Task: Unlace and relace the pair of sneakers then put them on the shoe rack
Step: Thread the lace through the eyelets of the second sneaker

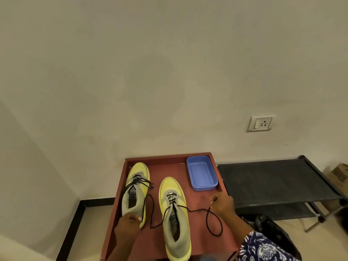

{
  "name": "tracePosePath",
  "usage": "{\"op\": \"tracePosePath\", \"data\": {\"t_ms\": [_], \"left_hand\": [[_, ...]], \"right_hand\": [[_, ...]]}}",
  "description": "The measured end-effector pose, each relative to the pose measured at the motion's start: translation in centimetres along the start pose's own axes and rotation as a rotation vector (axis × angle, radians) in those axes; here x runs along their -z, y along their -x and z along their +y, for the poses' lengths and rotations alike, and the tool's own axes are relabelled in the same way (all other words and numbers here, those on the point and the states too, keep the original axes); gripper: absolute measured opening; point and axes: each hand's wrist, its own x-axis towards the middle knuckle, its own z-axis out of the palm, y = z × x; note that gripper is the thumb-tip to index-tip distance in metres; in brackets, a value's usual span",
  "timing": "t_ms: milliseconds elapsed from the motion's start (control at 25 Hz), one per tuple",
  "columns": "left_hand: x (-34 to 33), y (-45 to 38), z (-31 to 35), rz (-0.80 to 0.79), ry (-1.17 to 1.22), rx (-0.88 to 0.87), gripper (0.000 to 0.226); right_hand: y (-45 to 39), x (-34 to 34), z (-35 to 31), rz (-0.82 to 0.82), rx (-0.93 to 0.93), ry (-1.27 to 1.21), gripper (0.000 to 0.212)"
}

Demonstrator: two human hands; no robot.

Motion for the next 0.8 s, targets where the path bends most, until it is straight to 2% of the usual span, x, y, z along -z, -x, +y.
{"op": "tracePosePath", "data": {"t_ms": [240, 440, 800], "left_hand": [[-1.2, -0.3, -1.4, -0.011, 0.022, 0.083, 0.009], [-1.8, -1.1, -2.4, -0.031, -0.032, 0.103, 0.006], [-2.2, -1.9, -3.5, -0.023, -0.018, 0.114, 0.006]], "right_hand": [[0.7, -1.6, -0.4, -0.047, -0.074, -0.002, 0.017], [0.9, -2.5, -0.3, -0.026, -0.131, -0.099, 0.039], [1.4, -3.9, 0.1, 0.006, -0.188, -0.186, 0.038]]}}
